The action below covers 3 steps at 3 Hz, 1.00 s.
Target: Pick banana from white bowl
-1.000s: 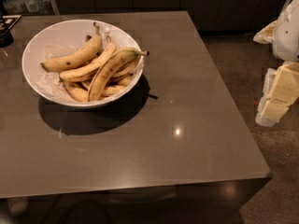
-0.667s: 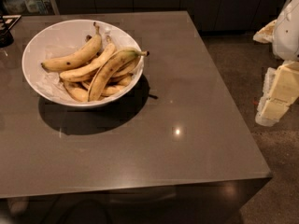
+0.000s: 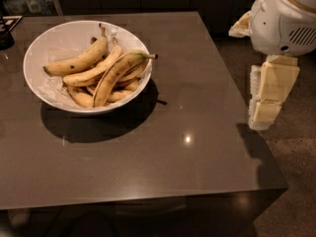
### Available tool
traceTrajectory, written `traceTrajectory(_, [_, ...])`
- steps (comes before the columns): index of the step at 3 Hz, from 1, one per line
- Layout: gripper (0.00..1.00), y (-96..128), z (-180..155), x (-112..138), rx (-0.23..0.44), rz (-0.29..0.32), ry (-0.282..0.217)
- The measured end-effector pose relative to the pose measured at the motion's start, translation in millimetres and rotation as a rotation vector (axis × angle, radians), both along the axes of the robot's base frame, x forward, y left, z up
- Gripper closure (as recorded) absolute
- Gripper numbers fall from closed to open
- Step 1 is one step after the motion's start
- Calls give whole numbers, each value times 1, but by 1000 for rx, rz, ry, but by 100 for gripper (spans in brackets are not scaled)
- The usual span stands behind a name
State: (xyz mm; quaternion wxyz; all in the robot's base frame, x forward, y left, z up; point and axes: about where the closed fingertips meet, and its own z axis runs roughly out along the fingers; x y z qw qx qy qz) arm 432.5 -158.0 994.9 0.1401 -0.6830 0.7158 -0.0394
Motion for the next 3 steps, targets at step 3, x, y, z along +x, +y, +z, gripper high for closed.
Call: traceTrajectory(3, [0,75,13,5,-30,194,-51])
